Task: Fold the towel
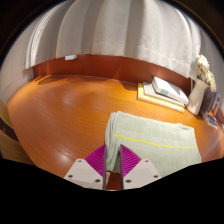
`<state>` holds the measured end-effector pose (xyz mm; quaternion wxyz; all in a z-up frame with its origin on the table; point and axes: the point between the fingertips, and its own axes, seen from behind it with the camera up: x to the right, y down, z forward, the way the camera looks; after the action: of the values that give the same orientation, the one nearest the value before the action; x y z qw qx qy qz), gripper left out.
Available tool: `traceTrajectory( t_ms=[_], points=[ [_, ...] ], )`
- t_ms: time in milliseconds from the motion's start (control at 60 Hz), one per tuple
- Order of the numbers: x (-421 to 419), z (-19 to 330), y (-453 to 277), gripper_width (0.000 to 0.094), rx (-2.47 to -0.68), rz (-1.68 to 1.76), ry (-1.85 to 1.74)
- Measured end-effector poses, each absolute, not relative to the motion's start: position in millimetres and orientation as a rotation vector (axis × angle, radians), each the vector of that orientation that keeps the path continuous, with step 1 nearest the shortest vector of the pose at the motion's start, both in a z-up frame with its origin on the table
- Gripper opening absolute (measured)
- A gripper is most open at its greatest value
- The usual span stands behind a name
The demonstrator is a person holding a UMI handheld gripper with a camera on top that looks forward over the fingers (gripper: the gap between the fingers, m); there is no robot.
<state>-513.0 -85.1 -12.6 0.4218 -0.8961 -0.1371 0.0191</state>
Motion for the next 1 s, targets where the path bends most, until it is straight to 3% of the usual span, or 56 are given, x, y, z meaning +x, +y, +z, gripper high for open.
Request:
traceTrajectory(
  t_ms=[33,200,417,517,583,667,717,800,850,1000],
  points=[
    [-507.2,-12.7,-83.9,0.0081,-2.231,0.015,-0.35],
    [-502.4,-7.1,-81.9,0.0037,-2.268,-0.011,-0.417],
    [-409.9,111.4,-56.5,0.0037,-2.132,-0.13,-0.273],
    [-337.6,146.2,-48.9,0.0035,-2.081,-0.198,-0.185],
    [-287.2,148.9,-47.4,0.0035,-2.079,-0.251,-0.145],
    [-239.8,120.3,-51.3,0.0047,-2.121,-0.259,-0.121],
    [-215.3,91.9,-57.3,0.0113,-2.184,-0.254,-0.12],
    [-188.4,52.8,-72.4,0.0403,-2.264,-0.259,-0.144],
    [-176.8,41.7,-79.9,0.0517,-2.296,-0.243,-0.149],
    [-153.7,67.3,-100.7,0.0626,-2.243,-0.167,-0.095]
  ],
)
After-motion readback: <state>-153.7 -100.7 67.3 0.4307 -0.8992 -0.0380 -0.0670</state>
